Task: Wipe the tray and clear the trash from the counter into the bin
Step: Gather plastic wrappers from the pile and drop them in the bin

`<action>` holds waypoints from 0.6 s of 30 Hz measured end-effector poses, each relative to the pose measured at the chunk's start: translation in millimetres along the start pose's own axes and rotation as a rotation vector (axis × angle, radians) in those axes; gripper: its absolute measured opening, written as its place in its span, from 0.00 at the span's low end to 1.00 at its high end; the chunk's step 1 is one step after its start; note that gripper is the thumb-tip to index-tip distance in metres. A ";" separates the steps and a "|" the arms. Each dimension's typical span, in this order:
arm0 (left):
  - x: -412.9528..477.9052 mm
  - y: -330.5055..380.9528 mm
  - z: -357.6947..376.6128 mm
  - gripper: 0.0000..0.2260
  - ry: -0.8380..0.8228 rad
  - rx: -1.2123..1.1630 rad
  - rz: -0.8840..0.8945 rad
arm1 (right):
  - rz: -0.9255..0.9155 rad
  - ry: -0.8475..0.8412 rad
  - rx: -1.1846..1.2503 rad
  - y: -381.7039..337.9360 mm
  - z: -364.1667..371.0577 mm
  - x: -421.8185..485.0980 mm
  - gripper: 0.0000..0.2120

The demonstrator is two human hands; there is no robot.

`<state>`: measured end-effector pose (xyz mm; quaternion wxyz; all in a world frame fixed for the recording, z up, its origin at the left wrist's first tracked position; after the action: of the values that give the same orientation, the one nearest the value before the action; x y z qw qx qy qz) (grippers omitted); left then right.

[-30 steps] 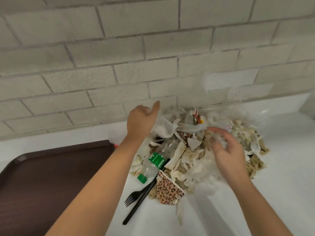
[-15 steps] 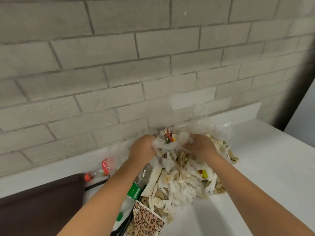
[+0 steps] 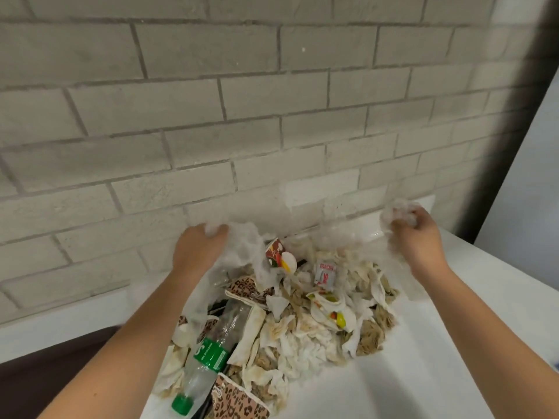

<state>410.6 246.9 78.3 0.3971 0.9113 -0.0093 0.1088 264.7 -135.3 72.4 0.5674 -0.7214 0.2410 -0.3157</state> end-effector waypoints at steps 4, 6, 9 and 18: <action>-5.8 2.1 49.7 0.37 -0.193 0.267 -0.099 | 0.066 -0.071 -0.351 27.3 1.9 51.5 0.32; -7.6 -2.6 68.5 0.38 -0.243 0.352 -0.140 | 0.060 -0.181 -0.557 43.8 21.2 66.0 0.41; -5.6 -10.3 87.0 0.24 -0.329 0.483 -0.146 | 0.035 -0.308 -0.735 65.3 53.9 80.1 0.46; -3.2 -6.8 39.7 0.16 -0.018 -0.040 -0.232 | 0.061 -0.523 -0.728 91.7 134.2 80.0 0.38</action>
<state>415.8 222.5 46.5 0.4249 0.8991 0.0904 0.0538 418.2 -124.3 -23.1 0.3275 -0.9222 0.2059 -0.0004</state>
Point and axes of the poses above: each hand's wrist, its own x-axis towards the middle knuckle, its own z-axis out of the palm, y = z × x, the point moved 8 cm from there along x, towards the middle knuckle
